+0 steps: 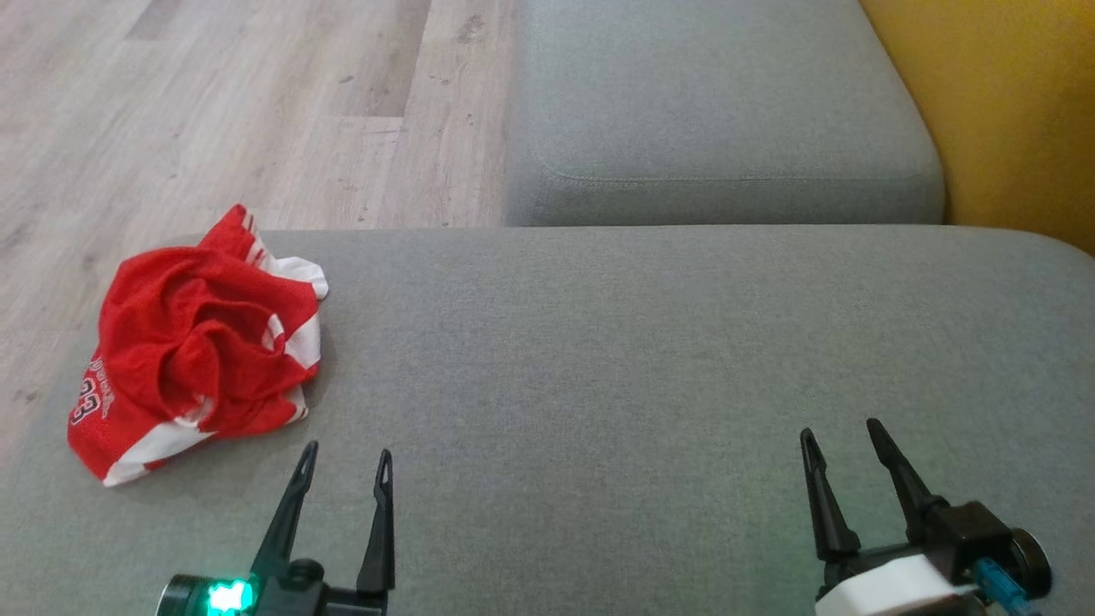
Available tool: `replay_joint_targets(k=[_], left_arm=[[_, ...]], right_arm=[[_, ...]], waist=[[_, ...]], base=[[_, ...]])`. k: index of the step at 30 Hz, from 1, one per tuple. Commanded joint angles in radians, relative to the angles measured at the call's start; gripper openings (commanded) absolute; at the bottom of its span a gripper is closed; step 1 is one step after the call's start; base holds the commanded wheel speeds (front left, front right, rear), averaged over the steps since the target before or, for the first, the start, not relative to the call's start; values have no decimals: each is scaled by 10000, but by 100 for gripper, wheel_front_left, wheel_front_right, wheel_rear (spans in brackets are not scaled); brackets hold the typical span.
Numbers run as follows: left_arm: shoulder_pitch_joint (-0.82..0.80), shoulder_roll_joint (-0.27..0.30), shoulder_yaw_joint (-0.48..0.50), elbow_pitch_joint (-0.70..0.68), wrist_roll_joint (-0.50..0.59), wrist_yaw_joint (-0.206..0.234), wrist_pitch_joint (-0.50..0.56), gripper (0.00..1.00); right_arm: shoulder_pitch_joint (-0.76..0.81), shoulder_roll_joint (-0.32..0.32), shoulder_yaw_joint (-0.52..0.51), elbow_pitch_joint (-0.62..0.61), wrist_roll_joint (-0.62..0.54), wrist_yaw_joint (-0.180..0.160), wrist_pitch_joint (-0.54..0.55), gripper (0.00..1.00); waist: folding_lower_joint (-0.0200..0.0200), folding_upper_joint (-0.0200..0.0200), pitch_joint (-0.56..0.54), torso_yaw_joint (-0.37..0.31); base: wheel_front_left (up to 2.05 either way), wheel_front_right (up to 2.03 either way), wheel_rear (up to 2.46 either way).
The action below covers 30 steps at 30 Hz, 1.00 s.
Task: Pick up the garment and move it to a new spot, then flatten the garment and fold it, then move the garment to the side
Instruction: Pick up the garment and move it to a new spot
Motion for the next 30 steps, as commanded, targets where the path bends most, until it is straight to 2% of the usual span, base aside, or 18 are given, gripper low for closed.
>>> replay_joint_targets(k=[1, 7, 15, 16, 19, 30], left_arm=[[-435, -33, 393, -278, 92, -21, -95, 100], [-385, -74, 476, -166, 42, -113, -95, 100], [-311, -30, 775, -153, 20, -199, -95, 100], [-311, -30, 775, -153, 20, -199, -95, 100], [-238, -7, 933, -186, 34, -151, -95, 100], [-65, -283, 1993, -763, -36, 446, -95, 100]], right_arm=[[-235, -104, 229, -302, -66, -7, -134, 100], [-192, -104, 314, -290, -10, -7, -134, 100], [-217, -104, 265, -271, 11, -7, -134, 100], [-217, -104, 265, -271, 11, -7, -134, 100], [-316, -104, 194, -241, -52, -7, -134, 100], [-1075, -104, 283, -5, -674, -7, -134, 100]], waist=[[0, -1, 17, 104], [0, -1, 51, 789], [0, -1, 266, 2544], [0, -1, 266, 2544], [0, -1, 408, 3151], [0, -1, 1199, 3897]], base=[[0, 0, 0], [0, 0, 0], [0, 0, 0], [0, 0, 0], [0, 0, 0], [0, 0, 0]])
